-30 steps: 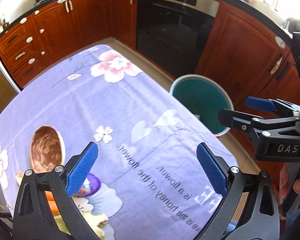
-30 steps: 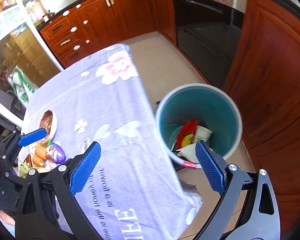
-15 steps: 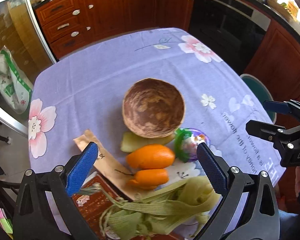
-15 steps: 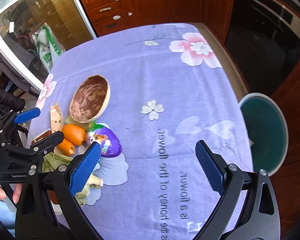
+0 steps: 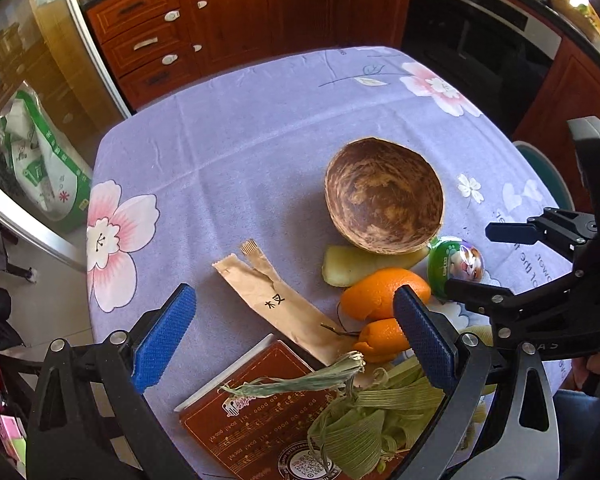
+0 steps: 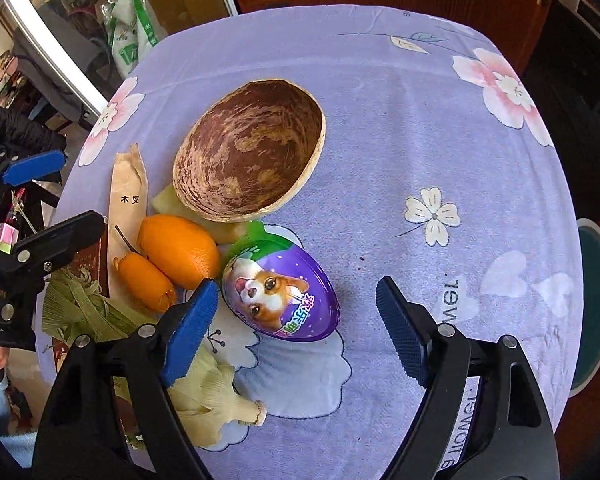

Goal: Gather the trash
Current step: 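Grasp the orange peel with the left tool while the right tool grasps the purple toy egg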

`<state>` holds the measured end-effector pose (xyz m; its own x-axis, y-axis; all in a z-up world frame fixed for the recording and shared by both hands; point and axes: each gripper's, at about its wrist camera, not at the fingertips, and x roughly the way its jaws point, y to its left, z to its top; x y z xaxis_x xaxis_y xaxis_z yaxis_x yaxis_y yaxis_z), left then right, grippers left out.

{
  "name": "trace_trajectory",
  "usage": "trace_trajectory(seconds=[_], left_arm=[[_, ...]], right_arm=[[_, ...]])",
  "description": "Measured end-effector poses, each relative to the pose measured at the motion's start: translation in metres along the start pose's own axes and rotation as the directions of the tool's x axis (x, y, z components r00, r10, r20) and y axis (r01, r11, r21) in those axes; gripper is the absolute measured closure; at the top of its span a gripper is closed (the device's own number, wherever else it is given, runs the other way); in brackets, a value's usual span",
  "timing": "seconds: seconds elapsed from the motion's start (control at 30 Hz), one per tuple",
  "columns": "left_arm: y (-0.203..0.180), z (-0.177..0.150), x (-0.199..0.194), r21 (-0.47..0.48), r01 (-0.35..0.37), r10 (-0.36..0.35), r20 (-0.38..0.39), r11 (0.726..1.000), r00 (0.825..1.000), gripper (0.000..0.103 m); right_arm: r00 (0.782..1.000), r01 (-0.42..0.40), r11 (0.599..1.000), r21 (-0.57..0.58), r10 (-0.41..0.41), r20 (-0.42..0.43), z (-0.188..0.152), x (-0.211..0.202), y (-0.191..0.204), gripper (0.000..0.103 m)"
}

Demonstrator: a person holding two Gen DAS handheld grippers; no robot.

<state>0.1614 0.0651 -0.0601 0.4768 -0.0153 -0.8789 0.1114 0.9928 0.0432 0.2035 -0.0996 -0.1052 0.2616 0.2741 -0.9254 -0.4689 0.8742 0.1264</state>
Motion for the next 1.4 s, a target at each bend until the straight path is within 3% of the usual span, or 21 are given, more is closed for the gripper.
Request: trace_trajectory(seconds=[0.07,0.13,0.33,0.5,0.7,0.83,0.97,1.4], left_arm=[[-0.006,0.0,0.0,0.024,0.003,-0.003,0.002,1.0,1.0,0.004],[-0.015,-0.001,0.002,0.054,-0.001,0.001,-0.003,0.999,1.0,0.004],[-0.043,0.0,0.013,0.133,0.01,-0.005,-0.036,0.991,0.999,0.005],[-0.064,0.003,0.028,0.197,0.029,-0.013,-0.08,0.98,0.997,0.02],[-0.064,0.001,0.046,0.165,0.058,-0.034,-0.144,0.985,0.989,0.024],[-0.07,0.002,0.045,0.171,0.058,-0.034,-0.143,0.983,0.989,0.056],[-0.07,0.003,0.043,0.163,0.041,-0.019,-0.132,0.986,0.991,0.066],[-0.05,0.012,-0.012,0.079,0.065,-0.062,-0.046,0.995,0.997,0.075]], right_arm=[[1.0,0.006,1.0,-0.012,-0.006,-0.013,0.0,0.005,0.002,0.03],[1.0,0.024,0.999,-0.024,-0.024,-0.014,-0.002,0.007,0.002,0.049],[1.0,-0.007,0.999,0.045,0.007,0.008,-0.007,-0.001,-0.021,0.05],[1.0,-0.029,0.993,0.112,0.027,0.014,-0.015,-0.007,-0.045,0.05],[0.999,-0.052,0.989,0.138,0.05,0.021,-0.024,-0.011,-0.057,0.049],[0.998,-0.06,0.987,0.147,0.057,0.027,-0.026,-0.012,-0.057,0.049],[0.997,-0.07,0.986,0.152,0.066,0.03,-0.03,-0.015,-0.061,0.049],[0.994,-0.097,0.982,0.164,0.087,0.066,-0.041,-0.037,-0.068,0.049]])
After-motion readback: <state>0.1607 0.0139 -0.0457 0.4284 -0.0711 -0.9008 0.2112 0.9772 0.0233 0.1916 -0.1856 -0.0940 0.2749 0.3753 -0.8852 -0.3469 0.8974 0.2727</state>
